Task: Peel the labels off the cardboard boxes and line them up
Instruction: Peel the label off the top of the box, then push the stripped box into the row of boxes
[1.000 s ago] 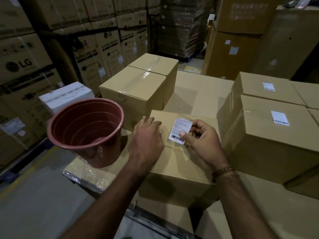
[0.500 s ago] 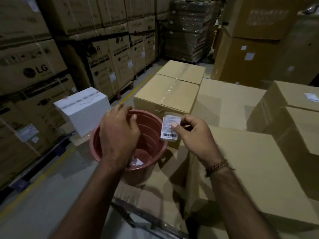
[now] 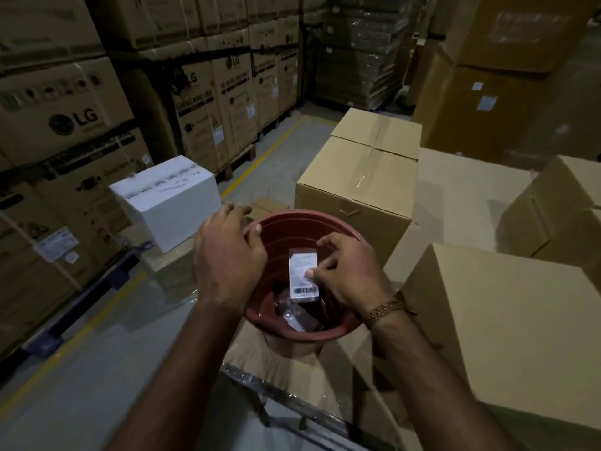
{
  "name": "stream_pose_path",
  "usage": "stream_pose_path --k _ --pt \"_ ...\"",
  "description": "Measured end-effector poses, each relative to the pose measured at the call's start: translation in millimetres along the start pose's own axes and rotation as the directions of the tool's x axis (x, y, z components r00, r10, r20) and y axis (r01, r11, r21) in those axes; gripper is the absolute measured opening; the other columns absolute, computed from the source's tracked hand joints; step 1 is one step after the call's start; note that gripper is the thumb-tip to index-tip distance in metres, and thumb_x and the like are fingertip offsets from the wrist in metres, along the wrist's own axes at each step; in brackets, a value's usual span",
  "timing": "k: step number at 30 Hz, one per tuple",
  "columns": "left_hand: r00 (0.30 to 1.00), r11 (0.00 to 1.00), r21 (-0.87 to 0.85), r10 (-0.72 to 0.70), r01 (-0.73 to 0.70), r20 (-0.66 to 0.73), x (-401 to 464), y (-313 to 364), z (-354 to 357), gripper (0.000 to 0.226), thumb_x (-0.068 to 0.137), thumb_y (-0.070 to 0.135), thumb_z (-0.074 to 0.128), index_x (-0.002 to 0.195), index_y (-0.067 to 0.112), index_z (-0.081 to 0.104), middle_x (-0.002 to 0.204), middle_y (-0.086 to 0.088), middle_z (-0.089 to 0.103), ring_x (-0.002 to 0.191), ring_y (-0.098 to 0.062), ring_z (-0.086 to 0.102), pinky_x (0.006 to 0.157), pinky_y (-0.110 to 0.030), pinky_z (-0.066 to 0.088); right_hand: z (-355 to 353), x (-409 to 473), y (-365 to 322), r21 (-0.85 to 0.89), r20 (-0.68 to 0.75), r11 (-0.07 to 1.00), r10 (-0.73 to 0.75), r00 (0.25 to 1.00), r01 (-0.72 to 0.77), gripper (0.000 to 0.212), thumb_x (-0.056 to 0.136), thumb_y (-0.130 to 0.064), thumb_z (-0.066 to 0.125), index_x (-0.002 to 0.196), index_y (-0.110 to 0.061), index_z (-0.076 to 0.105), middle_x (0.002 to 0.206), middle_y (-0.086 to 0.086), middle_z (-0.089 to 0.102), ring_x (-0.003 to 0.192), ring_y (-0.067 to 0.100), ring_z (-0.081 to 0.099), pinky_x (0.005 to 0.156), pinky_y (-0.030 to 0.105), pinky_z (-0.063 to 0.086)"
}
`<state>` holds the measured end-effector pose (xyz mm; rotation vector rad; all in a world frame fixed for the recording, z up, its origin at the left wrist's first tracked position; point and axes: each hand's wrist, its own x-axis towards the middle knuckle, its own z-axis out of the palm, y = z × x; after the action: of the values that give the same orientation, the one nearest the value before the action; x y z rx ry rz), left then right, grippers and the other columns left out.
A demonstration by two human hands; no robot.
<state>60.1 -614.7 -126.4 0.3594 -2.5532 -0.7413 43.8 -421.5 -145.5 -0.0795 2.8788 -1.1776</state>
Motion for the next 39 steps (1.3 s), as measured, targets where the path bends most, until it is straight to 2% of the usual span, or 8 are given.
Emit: stream_pose_path --k 3,5,10,20,25,28,33,39 --pt "1.0 1.0 -0.023 0.013 -0.013 0.024 3 -6 2 0.041 0.099 0.031 0.064 0.139 0.021 0.063 0.146 -0.003 0.06 0.138 -0.025 0.051 0.116 -0.051 0.042 5 3 -1 -0.2 -0.07 0.979 0.032 0.997 -0.045 0.061 0.082 -0.031 0.092 0.137 -0.028 0.066 0.11 -0.007 0.078 0.108 0.018 0.071 0.1 0.038 0.057" --pt "0.999 0.999 -0.032 0.01 -0.009 0.037 4 -8 4 0.041 0.1 0.033 0.063 0.14 0.023 0.063 0.147 -0.002 0.059 0.139 -0.025 0.05 0.115 -0.053 0.043 5 3 -1 -0.201 -0.115 0.977 0.047 0.992 -0.07 0.06 0.085 -0.031 0.09 0.139 -0.029 0.065 0.12 -0.006 0.075 0.115 0.018 0.069 0.103 0.037 0.056" --pt "0.998 0.997 -0.065 0.04 -0.036 0.058 4 -5 11 0.037 0.099 0.033 0.063 0.134 0.023 0.064 0.135 0.002 0.063 0.129 -0.023 0.055 0.109 -0.047 0.047 -5 1 1 -0.131 -0.168 0.989 0.04 0.985 -0.063 0.05 0.084 -0.036 0.09 0.129 -0.031 0.071 0.101 -0.016 0.073 0.098 0.009 0.07 0.094 0.038 0.062" --pt "0.99 0.989 -0.101 0.115 -0.106 0.085 -14 43 22 0.039 0.102 0.034 0.061 0.139 0.024 0.061 0.146 0.001 0.058 0.138 -0.021 0.048 0.113 -0.046 0.042 -56 -25 6 -0.159 -0.158 0.987 -0.047 0.986 0.021 0.033 0.091 -0.039 0.082 0.122 -0.032 0.075 0.094 -0.019 0.071 0.084 0.0 0.066 0.082 0.032 0.063" --pt "0.97 0.964 -0.159 0.229 -0.214 0.084 -28 76 28 0.041 0.1 0.032 0.063 0.141 0.022 0.061 0.149 0.0 0.057 0.141 -0.019 0.046 0.118 -0.047 0.04 -93 -41 23 -0.255 -0.113 0.967 -0.014 0.994 -0.016 0.031 0.094 -0.046 0.078 0.122 -0.034 0.073 0.104 -0.016 0.072 0.095 0.006 0.066 0.084 0.033 0.059" --pt "0.956 0.947 -0.189 0.281 -0.261 0.087 -41 100 33 0.042 0.101 0.031 0.063 0.141 0.021 0.061 0.151 0.0 0.055 0.144 -0.019 0.044 0.121 -0.046 0.037 -114 -52 42 -0.289 -0.126 0.956 0.003 0.992 -0.039 0.041 0.095 -0.049 0.076 0.132 -0.032 0.07 0.116 -0.011 0.074 0.106 0.011 0.067 0.093 0.039 0.061" --pt "0.92 0.891 -0.287 0.385 -0.351 0.07 -75 140 49 0.038 0.099 0.024 0.064 0.137 0.018 0.064 0.146 0.0 0.058 0.14 -0.018 0.047 0.119 -0.043 0.039 -149 -66 81 -0.33 -0.188 0.942 0.006 0.982 -0.069 0.047 0.097 -0.046 0.074 0.14 -0.03 0.064 0.133 -0.005 0.067 0.124 0.015 0.059 0.104 0.04 0.054" --pt "0.893 0.885 -0.357 0.392 -0.3 0.222 -135 165 78 0.044 0.101 0.029 0.061 0.145 0.025 0.058 0.155 0.006 0.05 0.146 -0.01 0.039 0.12 -0.04 0.039 -172 -83 106 -0.329 -0.112 0.941 0.05 0.992 -0.085 0.061 0.093 -0.055 0.073 0.147 -0.033 0.056 0.142 -0.009 0.058 0.131 0.014 0.052 0.11 0.045 0.051"
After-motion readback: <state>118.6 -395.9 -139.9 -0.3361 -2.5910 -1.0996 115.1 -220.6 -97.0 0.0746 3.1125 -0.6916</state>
